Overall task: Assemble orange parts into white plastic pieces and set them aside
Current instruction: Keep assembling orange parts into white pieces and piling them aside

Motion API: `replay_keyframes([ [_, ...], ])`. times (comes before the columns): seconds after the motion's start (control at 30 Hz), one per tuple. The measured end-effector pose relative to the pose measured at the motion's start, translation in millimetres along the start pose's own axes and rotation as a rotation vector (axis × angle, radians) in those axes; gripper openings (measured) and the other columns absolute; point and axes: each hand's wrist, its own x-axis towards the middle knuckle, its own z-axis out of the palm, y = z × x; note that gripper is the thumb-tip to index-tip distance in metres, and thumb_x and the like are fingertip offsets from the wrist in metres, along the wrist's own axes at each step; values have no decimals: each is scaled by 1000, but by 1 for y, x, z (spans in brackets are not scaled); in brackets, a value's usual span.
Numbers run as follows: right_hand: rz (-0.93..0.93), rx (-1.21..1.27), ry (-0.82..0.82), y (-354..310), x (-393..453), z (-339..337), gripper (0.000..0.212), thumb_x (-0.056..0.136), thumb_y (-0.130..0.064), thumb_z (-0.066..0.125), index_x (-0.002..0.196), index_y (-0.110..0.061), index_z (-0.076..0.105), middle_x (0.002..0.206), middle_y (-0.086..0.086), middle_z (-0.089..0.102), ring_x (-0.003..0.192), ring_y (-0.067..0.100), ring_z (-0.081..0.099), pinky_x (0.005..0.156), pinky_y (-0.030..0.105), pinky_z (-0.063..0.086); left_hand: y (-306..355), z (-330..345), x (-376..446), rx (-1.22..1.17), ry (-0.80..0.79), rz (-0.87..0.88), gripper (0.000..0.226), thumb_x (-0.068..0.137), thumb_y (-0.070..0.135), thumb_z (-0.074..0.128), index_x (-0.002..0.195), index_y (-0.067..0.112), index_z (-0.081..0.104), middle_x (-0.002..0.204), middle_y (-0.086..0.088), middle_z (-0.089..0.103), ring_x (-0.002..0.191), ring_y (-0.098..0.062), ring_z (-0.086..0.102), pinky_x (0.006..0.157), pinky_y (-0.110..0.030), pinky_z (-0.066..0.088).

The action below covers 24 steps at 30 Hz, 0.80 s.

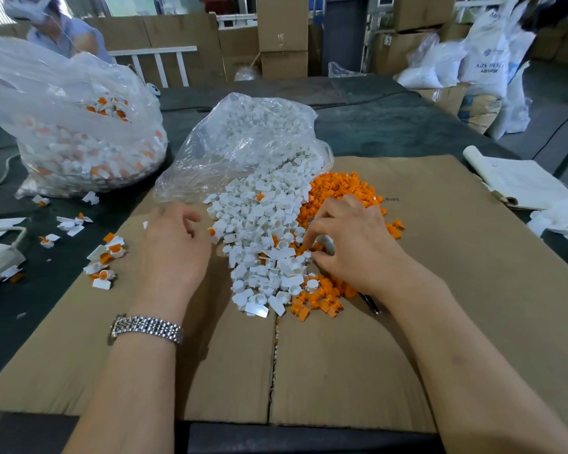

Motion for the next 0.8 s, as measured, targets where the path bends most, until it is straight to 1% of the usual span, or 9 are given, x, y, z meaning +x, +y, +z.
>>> replay_keyframes([
  [0.1,-3,-87,-14,-2,0,3,19,91,-31,64,110,-37,66,116,-13,50,113,13,38,89,37,33,2,2,-1,-106,-165,62,20,94,7,62,99,27,66,102,4,64,82,-8,54,63,-20,39],
  [0.17,8,-142,9,-2,1,5,22,93,-29,60,114,-34,64,118,-10,49,115,16,39,89,37,35,6,4,-5,-134,-264,111,24,95,9,63,104,31,68,102,17,63,86,-3,57,62,-13,40],
  [0.23,-4,-164,17,-4,3,8,24,94,-27,59,116,-34,65,118,-8,48,115,17,39,87,36,34,8,6,-7,-131,-312,177,25,95,10,63,107,32,68,106,17,64,90,-3,58,66,-12,43],
  [0.3,-30,-170,16,-7,5,10,24,96,-26,58,117,-35,66,118,-7,48,115,18,40,85,36,33,7,8,-6,-93,-328,215,22,95,13,65,106,32,68,109,12,64,90,-4,58,71,-18,45],
  [0.5,-52,-181,20,-10,9,16,21,99,-37,52,113,-28,65,116,-7,51,115,18,40,88,35,31,1,10,-4,-56,-309,184,20,95,13,68,110,26,70,108,10,66,87,-1,58,65,-13,39],
  [0.57,-23,-122,66,-8,8,13,22,100,-39,49,109,-24,61,109,-6,56,109,18,46,89,35,37,1,9,-3,-58,-270,155,22,94,11,67,109,27,68,106,11,64,87,0,56,64,-14,39],
  [0.63,19,-11,115,-8,7,9,17,100,-33,48,106,-20,57,99,-3,60,99,19,52,89,39,41,-2,8,0,-43,-226,113,21,93,9,67,105,26,67,103,9,62,84,0,54,63,-17,38],
  [0.7,47,49,128,-7,6,7,11,100,-28,50,106,-20,55,94,-2,61,93,19,53,90,41,41,-7,6,4,-10,-256,72,16,92,9,70,101,23,69,97,7,63,81,0,53,62,-17,36],
  [0.8,54,70,115,-5,6,6,11,101,-28,53,108,-21,55,96,-3,60,93,18,54,92,41,41,-10,7,6,14,-339,32,17,89,10,74,104,18,73,94,5,66,82,-4,56,61,-17,38],
])
